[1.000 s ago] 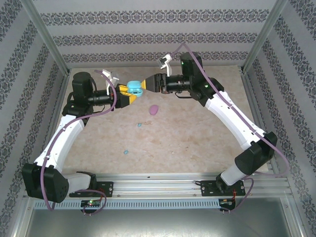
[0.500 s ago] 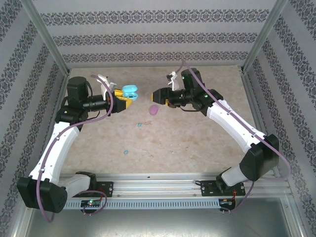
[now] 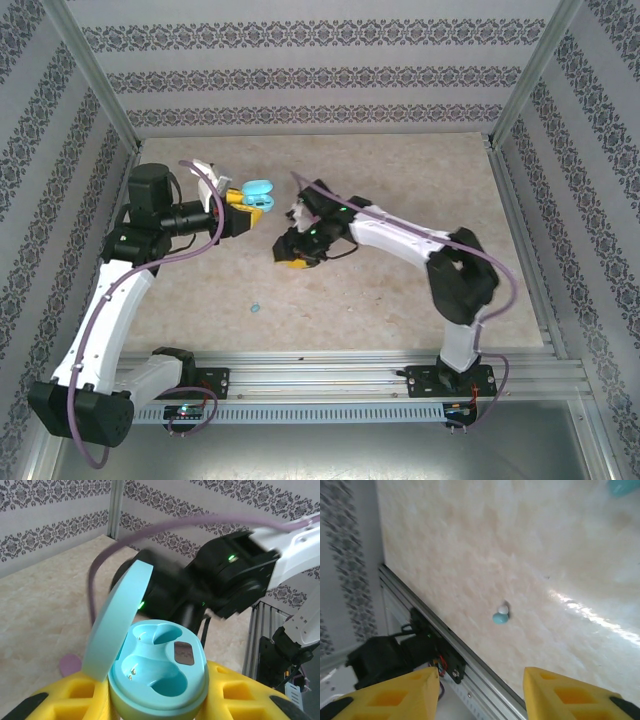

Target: Insert wireless bluetooth earbuds into charging case

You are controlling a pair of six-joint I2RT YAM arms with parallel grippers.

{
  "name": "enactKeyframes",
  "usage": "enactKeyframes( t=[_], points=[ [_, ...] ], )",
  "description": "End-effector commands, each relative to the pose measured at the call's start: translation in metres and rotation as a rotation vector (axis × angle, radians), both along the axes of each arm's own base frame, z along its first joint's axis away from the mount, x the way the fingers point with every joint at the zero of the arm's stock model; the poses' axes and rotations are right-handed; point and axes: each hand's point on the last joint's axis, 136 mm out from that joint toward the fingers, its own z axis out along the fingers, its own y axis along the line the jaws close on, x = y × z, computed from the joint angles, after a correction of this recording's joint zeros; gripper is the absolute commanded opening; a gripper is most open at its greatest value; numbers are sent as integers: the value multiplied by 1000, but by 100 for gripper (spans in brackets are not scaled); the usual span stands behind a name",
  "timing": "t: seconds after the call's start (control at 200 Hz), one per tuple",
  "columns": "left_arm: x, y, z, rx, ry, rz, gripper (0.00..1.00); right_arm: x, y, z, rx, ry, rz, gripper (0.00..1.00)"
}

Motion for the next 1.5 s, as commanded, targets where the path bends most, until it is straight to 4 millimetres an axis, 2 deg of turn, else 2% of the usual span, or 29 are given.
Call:
enactKeyframes(
  t=[0.0, 0.115, 0.235, 0.355, 0.515, 0.729, 0.869, 0.994, 1.109, 1.269, 1.494],
  points=[
    [-9, 6, 15, -1, -46, 25, 7, -21, 8, -11, -59, 35, 138, 46],
    [-17, 7, 23, -13, -60, 35, 7, -20, 12, -23, -68, 0, 185, 43],
    [-21, 9, 31, -12, -75, 52, 7, -18, 4, -35, -66, -34, 184, 38],
    [-22, 9, 37, -24, -76, 59, 7, -9, -5, -30, -20, -92, 131, 38],
    [-8, 12, 45, -48, -43, 107, 7, -6, -25, -27, -116, -336, 225, 38],
    [16, 15, 48, -52, 38, 161, 7, -23, -38, -37, -238, -608, 477, 38],
    [27, 14, 52, -82, 44, 165, 7, -42, -32, -37, -256, -756, 671, 39],
    [34, 13, 51, -99, 56, 163, 7, -54, -17, -38, -275, -866, 818, 40],
    [39, 12, 49, -108, 68, 162, 7, -59, 1, -39, -323, -949, 955, 40],
    [47, 11, 47, -113, 77, 159, 7, -63, 24, -51, -385, -996, 1113, 41],
    [55, 10, 42, -114, 92, 155, 7, -60, 47, -68, -389, -1015, 1175, 40]
  ],
)
